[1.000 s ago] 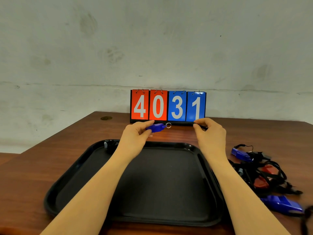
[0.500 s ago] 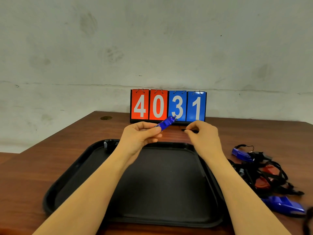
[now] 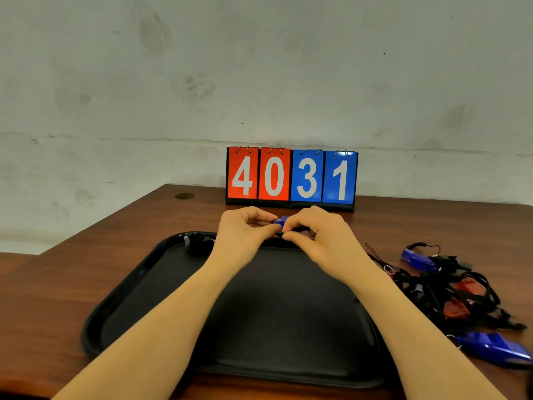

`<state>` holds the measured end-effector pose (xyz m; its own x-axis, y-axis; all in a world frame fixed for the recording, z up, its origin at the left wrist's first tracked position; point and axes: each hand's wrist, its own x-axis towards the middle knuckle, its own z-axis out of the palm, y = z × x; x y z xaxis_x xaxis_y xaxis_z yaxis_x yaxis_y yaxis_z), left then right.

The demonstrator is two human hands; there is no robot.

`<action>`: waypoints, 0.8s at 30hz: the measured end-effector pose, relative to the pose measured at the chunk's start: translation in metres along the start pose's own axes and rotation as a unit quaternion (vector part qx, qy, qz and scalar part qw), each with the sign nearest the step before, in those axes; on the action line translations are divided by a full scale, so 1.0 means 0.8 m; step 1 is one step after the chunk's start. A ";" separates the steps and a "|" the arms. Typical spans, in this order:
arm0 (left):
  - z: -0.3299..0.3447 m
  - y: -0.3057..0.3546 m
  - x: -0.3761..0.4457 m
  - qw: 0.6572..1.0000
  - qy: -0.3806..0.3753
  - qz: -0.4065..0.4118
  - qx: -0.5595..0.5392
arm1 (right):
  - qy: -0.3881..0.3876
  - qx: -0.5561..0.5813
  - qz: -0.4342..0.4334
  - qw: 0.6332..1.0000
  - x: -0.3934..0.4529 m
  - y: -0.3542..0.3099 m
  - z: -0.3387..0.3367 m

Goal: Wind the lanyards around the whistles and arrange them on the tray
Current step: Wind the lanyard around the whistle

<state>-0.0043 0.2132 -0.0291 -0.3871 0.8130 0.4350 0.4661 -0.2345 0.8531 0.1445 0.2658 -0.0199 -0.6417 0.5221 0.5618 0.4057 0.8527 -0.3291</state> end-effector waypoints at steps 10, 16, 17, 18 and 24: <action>0.003 0.001 -0.005 0.990 -0.110 0.022 0.083 | 0.067 0.003 0.009 0.998 0.001 0.012 0.000; 0.004 0.003 -0.006 0.989 -0.121 0.012 0.079 | 0.075 0.128 0.085 0.985 0.000 0.018 -0.005; 0.003 0.004 -0.007 0.988 -0.129 0.016 0.082 | 0.073 0.150 0.096 0.981 0.000 0.019 -0.006; 0.003 0.005 -0.008 0.987 -0.138 0.020 0.084 | 0.071 0.172 0.108 0.977 0.000 0.021 -0.008; 0.003 0.010 -0.010 0.990 -0.131 0.026 0.046 | 0.061 0.267 0.167 0.947 -0.001 0.028 -0.016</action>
<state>0.0041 0.2064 -0.0264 -0.1473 0.9144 0.3771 0.5548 -0.2393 0.7969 0.1623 0.2842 -0.0177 -0.4428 0.7857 0.4320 0.1638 0.5446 -0.8226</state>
